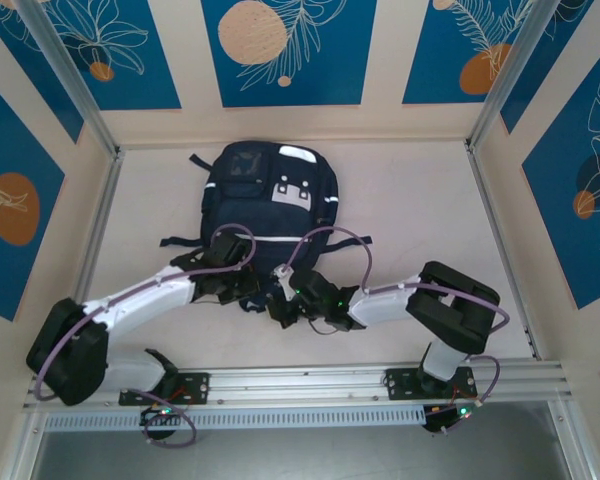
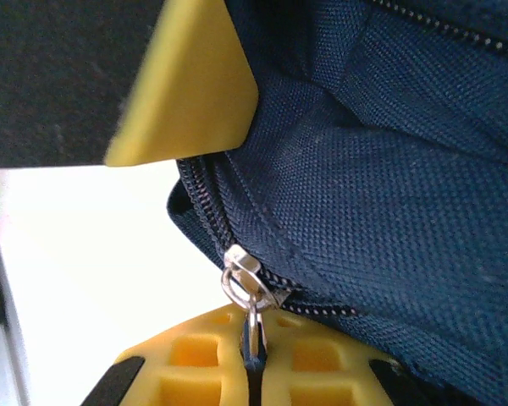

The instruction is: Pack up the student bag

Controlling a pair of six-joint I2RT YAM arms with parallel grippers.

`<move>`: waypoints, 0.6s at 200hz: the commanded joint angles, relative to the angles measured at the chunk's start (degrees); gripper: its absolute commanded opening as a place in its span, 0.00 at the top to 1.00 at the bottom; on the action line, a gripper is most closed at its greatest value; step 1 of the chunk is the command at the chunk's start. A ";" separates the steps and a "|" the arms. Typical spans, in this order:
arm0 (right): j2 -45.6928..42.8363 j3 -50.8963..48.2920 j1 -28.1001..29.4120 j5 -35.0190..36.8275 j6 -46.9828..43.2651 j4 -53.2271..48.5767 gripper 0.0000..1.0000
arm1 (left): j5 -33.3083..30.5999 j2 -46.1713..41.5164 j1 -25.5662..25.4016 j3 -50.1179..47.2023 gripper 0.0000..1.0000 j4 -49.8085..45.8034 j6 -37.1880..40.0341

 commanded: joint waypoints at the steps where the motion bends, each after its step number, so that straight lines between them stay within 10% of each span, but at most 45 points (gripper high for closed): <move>1: -3.33 -2.93 0.39 -0.43 -0.96 -5.92 1.00 | -4.42 -5.77 0.32 -2.22 1.00 -6.22 2.73; 120: -13.59 -8.74 -1.84 -3.90 -4.75 -8.27 1.00 | -6.53 -6.03 0.40 -3.19 1.00 -6.17 2.44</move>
